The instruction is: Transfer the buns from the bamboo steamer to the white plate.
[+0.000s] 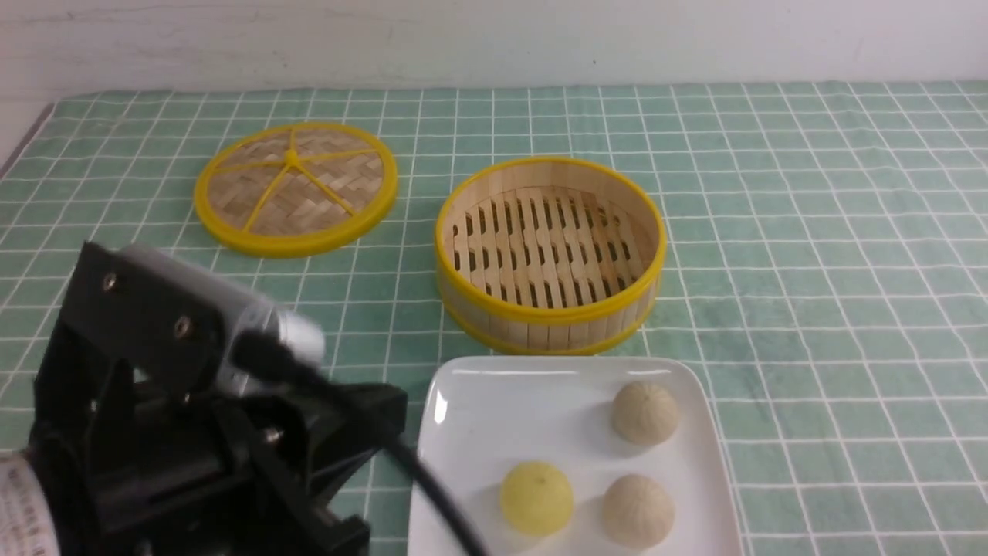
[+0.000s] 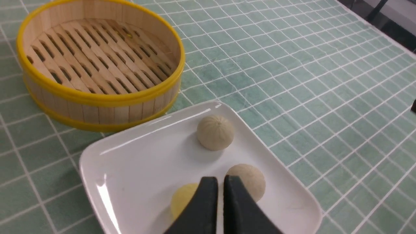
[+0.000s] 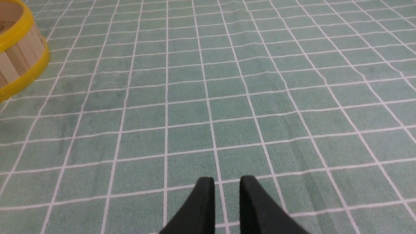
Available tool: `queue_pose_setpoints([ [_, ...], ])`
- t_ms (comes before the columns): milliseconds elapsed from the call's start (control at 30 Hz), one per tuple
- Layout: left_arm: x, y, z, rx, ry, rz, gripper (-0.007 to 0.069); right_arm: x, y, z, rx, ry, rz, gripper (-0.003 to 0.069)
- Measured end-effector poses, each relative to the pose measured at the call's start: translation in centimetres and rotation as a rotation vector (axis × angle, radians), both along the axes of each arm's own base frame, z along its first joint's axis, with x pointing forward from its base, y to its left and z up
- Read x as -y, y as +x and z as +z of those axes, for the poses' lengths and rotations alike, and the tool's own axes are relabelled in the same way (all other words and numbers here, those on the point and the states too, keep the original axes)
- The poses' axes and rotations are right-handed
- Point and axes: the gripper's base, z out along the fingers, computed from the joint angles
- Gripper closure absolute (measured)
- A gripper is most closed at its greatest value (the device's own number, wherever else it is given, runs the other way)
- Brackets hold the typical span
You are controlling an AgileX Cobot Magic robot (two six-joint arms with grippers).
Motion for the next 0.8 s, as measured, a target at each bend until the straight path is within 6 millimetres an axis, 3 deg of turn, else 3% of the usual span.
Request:
queue_pose_setpoints([
  [133,-2.2,-0.7,-1.4,0.07,-0.022,0.055,0.0564,0.0,0.0,0.0,0.0,0.0,0.0,0.0515],
  [433,-8.1,-1.4,-6.6,0.249,-0.062,0.48,0.0563,0.0,0.0,0.0,0.0,0.0,0.0,0.051],
  [800,-10.8,-4.0,-11.8,0.168,0.022,0.776,0.0556,0.0,0.0,0.0,0.0,0.0,0.0,0.0503],
])
